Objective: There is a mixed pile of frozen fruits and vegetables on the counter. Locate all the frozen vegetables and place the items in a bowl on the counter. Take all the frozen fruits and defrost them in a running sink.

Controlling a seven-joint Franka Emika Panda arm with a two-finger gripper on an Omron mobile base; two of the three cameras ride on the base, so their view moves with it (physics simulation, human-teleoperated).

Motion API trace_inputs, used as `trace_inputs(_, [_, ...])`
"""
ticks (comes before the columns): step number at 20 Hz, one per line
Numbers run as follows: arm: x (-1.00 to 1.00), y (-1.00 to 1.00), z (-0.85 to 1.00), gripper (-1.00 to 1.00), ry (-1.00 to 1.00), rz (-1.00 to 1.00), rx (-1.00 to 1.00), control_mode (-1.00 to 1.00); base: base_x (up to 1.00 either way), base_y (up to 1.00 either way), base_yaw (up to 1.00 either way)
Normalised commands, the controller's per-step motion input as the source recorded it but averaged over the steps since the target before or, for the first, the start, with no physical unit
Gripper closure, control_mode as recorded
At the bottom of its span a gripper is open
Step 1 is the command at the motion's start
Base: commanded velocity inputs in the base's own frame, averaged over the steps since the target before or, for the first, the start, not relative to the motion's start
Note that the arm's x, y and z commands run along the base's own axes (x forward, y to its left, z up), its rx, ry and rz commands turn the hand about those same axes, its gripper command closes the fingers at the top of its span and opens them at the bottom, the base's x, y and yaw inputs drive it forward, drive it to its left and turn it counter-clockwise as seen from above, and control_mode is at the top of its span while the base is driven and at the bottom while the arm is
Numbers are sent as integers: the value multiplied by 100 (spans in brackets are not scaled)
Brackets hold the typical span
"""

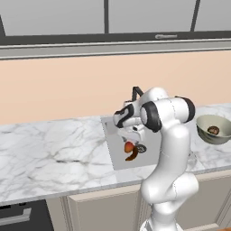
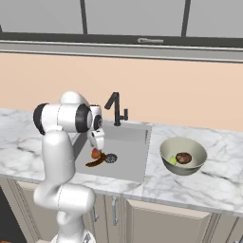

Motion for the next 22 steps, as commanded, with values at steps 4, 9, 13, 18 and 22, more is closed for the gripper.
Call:
trace_inputs(4, [-8,0,27,-100,0,-7,-2,-100,0,0,0])
trace_inputs(9, [-8,1,40,-100,-1,-10,0,-100,0,0,0])
trace_inputs(13, [-13,5,45,-100,-4,-10,0,-100,0,0,0])
trace_inputs(18, [-13,3,43,-100,-5,-9,0,-100,0,0,0])
trace_inputs(22, [-13,4,43,-100,-5,-7,0,-100,0,0,0])
